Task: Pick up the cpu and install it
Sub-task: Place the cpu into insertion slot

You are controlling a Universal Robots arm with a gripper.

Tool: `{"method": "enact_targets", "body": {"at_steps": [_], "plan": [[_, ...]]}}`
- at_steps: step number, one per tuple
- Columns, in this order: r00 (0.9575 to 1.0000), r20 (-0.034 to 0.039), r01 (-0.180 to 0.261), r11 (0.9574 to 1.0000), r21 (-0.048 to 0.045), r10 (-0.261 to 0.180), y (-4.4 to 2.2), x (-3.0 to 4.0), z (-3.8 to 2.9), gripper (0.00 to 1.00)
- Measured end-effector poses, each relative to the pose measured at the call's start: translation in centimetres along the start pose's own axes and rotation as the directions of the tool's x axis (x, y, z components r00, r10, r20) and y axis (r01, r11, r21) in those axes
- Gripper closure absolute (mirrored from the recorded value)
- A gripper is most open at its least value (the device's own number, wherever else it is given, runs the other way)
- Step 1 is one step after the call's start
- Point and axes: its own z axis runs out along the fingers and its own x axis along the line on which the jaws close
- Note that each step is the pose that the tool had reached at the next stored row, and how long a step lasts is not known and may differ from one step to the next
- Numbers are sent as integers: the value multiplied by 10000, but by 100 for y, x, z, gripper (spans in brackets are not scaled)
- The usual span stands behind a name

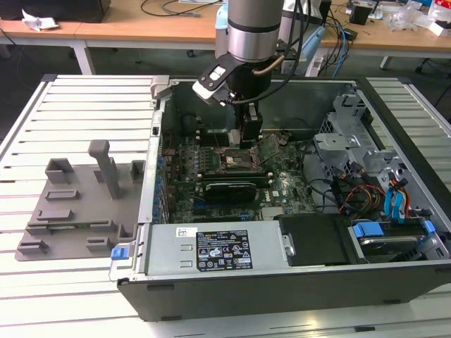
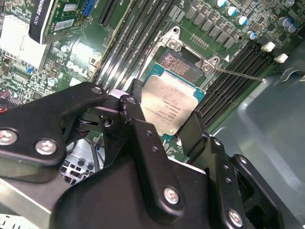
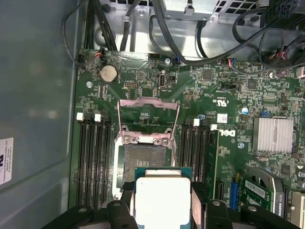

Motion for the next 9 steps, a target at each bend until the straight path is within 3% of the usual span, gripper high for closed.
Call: {"method": "enact_targets", "body": {"at_steps": [9], "plan": [[10000, 0, 0, 10000, 0, 0, -1, 1, 30, 45]]}}
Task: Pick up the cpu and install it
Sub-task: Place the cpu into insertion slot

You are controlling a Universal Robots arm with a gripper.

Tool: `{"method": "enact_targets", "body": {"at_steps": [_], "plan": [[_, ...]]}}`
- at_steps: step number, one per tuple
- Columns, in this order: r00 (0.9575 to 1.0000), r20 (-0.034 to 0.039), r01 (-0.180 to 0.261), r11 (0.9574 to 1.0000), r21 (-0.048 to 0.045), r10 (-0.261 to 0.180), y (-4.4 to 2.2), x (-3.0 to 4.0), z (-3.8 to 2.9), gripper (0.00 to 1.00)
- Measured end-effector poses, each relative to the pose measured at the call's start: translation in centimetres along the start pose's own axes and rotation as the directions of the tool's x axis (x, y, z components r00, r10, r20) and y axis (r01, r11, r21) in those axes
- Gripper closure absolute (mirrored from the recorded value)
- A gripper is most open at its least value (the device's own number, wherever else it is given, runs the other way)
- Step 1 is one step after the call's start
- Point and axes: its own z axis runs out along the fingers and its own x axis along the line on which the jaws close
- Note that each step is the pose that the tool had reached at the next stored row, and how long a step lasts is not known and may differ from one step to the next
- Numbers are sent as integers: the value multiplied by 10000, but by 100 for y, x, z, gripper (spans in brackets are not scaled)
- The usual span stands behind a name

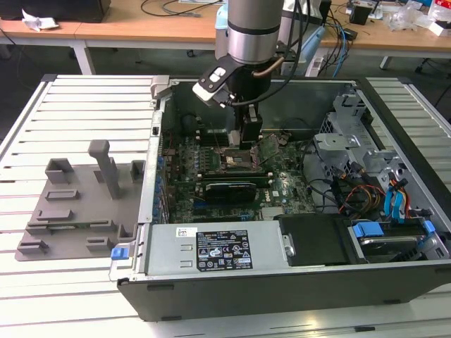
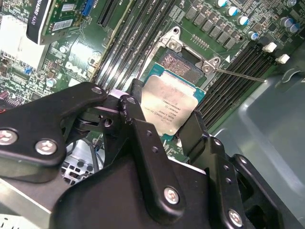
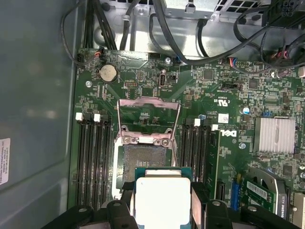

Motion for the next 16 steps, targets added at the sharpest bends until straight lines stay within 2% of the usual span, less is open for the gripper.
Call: {"method": "enact_targets", "body": {"at_steps": [16], "plan": [[10000, -1, 0, 10000, 0, 0, -1, 2, 63, 45]]}}
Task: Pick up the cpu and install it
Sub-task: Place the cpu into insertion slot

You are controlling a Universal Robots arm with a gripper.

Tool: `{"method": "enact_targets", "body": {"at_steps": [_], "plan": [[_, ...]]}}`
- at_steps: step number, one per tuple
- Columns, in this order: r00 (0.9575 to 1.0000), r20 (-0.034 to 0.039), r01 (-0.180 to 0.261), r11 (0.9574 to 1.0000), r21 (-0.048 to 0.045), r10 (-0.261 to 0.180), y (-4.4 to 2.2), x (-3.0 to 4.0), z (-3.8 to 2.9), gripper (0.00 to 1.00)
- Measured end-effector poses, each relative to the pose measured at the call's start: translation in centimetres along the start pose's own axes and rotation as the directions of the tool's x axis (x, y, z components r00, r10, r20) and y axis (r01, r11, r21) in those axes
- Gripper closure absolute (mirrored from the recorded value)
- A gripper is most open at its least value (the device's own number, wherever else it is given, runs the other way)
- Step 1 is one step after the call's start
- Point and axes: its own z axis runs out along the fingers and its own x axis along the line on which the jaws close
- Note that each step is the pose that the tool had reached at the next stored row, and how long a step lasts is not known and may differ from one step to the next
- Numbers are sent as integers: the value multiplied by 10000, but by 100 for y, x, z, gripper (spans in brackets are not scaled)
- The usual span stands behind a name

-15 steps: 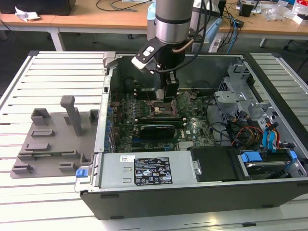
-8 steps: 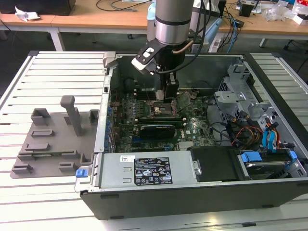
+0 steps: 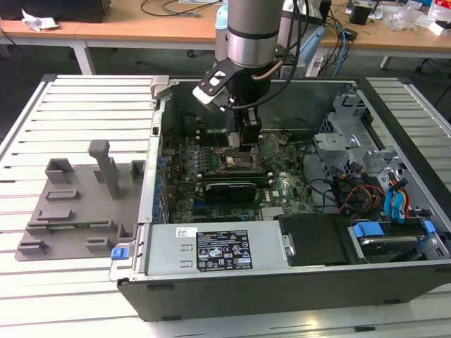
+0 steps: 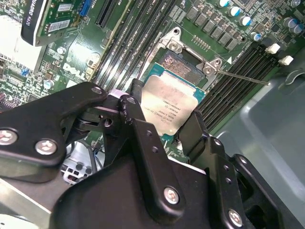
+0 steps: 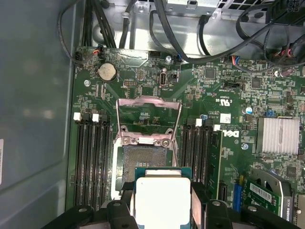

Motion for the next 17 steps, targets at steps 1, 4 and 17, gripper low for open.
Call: {"method": "enact_targets", "body": {"at_steps": [1, 4, 17], "plan": [[10000, 1, 0, 10000, 0, 0, 0, 0, 3, 45], [10000, 0, 0, 10000, 0, 0, 0, 1, 19, 45], [10000, 0, 0, 10000, 0, 0, -2, 3, 101, 45]]}}
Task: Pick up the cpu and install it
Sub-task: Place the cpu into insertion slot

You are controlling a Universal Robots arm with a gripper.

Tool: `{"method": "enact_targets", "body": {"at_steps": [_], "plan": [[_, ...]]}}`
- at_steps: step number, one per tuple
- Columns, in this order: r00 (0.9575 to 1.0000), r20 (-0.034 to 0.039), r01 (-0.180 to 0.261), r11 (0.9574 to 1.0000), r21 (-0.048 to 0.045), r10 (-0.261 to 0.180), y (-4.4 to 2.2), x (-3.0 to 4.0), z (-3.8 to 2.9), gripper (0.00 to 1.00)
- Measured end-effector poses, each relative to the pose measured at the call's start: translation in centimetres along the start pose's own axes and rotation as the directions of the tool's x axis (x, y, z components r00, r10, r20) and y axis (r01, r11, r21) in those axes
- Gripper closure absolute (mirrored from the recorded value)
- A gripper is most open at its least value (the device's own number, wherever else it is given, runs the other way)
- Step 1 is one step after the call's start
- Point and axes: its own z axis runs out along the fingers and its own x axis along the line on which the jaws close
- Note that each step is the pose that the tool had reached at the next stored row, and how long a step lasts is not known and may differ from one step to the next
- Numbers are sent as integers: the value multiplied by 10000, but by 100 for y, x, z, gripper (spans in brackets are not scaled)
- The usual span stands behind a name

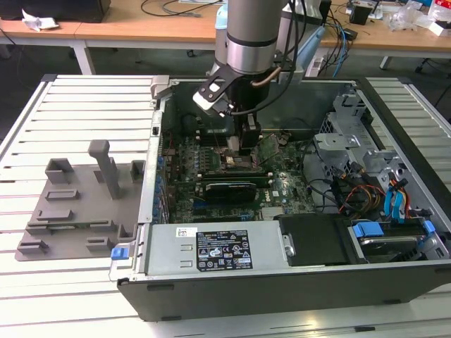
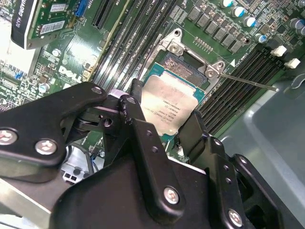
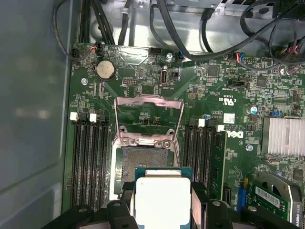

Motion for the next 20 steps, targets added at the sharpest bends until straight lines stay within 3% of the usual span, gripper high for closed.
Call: {"method": "enact_targets", "body": {"at_steps": [7, 12, 20], "plan": [[10000, 1, -2, 10000, 1, 2, -2, 5, 75, 45], [9999, 4, -111, 9999, 4, 111, 17, 61, 137, 45], [9997, 7, -246, 9997, 8, 246, 30, 123, 293, 45]]}}
